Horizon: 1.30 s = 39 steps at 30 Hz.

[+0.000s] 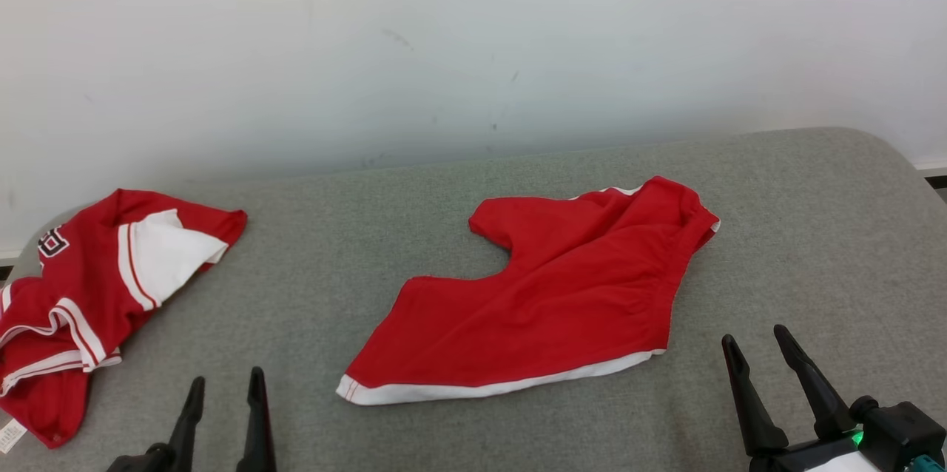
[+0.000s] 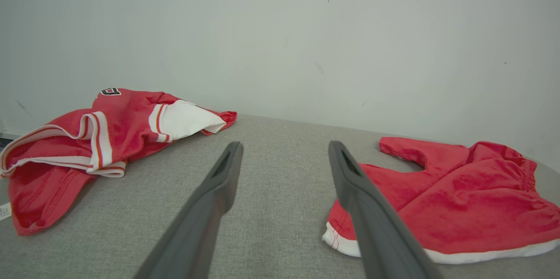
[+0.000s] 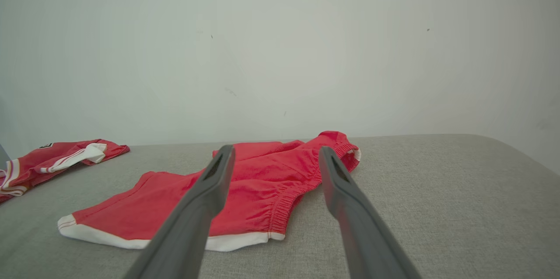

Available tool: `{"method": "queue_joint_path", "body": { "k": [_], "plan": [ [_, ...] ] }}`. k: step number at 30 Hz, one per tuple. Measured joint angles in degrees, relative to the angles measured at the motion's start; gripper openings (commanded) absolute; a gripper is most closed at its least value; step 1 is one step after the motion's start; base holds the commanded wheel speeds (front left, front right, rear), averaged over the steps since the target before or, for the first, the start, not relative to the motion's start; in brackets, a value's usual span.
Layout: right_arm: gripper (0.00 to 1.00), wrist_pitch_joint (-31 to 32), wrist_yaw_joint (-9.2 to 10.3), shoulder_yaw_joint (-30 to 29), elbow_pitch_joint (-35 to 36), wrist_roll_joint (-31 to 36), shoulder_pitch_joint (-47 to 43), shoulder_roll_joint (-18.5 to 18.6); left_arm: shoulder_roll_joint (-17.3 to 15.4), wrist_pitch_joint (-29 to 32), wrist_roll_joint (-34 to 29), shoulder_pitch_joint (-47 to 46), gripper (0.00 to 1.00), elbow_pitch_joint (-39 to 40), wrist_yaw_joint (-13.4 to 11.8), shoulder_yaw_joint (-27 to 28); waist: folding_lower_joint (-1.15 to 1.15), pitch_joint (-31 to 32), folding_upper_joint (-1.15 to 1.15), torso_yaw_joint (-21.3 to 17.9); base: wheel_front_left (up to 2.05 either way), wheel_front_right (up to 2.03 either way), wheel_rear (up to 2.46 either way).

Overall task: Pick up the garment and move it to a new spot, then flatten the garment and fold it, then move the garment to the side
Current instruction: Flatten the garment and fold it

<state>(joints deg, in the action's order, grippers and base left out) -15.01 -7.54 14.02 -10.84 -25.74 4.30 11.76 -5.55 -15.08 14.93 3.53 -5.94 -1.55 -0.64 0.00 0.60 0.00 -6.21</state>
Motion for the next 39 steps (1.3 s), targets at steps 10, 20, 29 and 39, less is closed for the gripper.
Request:
{"method": "queue_joint_path", "body": {
  "k": [10,20,29,39],
  "plan": [
    [1.00,0.0,0.00,-0.5,-0.4,0.5,0.1,-0.4,2.4,0.0,-3.3,-1.0,1.00,-0.6,4.0,2.8,0.00,-0.8,0.00,0.5,0.00,0.00,0.00],
    [1.00,1.2,0.00,2.8,-7.0,-0.1,0.9,1.1,2.7,0.0,-2.7,-2.6,1.00,-5.9,7.2,0.1,0.00,-1.7,0.00,0.9,0.00,0.00,0.00],
    [1.00,7.7,0.00,12.2,-15.3,-3.9,11.8,3.9,1.1,4.5,-2.6,-9.8,1.00,-13.2,8.4,-4.4,0.00,-6.5,0.00,0.6,0.00,0.00,0.00],
    [1.00,8.4,0.00,22.8,-21.5,-11.3,21.4,6.4,-2.5,13.2,-0.5,-16.5,1.00,-15.8,8.9,-11.4,0.00,-10.6,0.00,1.8,0.00,0.00,0.00]
  ]
}}
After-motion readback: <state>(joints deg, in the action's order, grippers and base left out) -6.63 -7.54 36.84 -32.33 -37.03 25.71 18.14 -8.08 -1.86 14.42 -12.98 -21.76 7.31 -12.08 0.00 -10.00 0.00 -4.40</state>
